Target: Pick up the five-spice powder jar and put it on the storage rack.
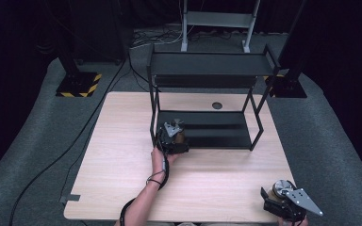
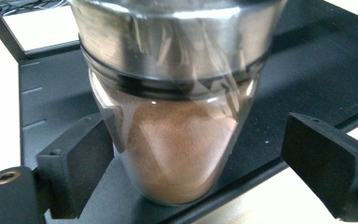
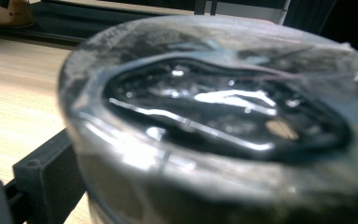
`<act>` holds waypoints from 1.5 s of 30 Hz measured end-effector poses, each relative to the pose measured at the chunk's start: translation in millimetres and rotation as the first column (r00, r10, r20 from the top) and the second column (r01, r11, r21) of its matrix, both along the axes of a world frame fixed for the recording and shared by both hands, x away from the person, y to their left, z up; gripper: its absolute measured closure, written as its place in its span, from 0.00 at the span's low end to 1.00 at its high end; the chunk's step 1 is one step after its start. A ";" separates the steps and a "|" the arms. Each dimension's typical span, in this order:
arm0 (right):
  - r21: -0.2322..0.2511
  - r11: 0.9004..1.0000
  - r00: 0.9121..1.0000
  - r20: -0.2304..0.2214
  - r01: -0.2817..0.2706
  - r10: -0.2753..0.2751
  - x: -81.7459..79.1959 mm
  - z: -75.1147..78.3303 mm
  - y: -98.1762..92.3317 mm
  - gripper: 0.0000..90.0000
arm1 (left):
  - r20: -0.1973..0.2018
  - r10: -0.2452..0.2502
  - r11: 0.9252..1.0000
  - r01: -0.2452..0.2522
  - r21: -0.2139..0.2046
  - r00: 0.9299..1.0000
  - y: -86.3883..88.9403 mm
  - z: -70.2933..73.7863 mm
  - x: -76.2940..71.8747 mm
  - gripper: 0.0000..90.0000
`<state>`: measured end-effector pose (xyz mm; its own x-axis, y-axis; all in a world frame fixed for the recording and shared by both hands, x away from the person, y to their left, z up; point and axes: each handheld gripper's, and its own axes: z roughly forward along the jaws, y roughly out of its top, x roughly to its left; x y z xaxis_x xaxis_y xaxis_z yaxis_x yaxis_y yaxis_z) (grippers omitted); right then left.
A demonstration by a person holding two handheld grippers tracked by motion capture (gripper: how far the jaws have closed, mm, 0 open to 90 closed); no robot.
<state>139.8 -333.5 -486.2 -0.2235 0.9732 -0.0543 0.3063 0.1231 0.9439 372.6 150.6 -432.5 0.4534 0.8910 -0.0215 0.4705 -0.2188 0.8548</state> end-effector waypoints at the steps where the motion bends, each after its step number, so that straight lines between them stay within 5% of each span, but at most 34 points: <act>1: 0.000 1.000 1.000 0.000 0.000 0.000 0.0 0.0 0.0 0.00 | 0.001 0.000 1.000 0.000 0.000 1.000 -0.6 -0.4 -1.3 0.08; 24: 0.003 1.000 1.000 0.000 -0.002 0.002 0.0 -0.1 -0.6 0.00 | -0.003 -0.068 0.997 0.068 0.034 0.998 0.0 -2.2 -39.1 0.03; 33: 0.002 1.000 1.000 0.000 -0.001 0.001 0.2 -0.1 -0.5 0.00 | -0.021 -0.118 0.992 0.119 0.040 0.993 10.0 -3.0 -60.7 0.02; 45: 0.000 1.000 1.000 -0.001 -0.002 0.002 0.3 0.2 -0.2 0.00 | -0.050 -0.109 0.992 0.112 0.053 0.993 29.7 -2.6 -84.2 0.02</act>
<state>140.1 -333.7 -486.1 -0.2251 0.9728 -0.0538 0.3072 0.1232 0.9436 288.5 180.3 -435.2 0.5490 0.8358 0.0029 0.4800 -0.3182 0.8175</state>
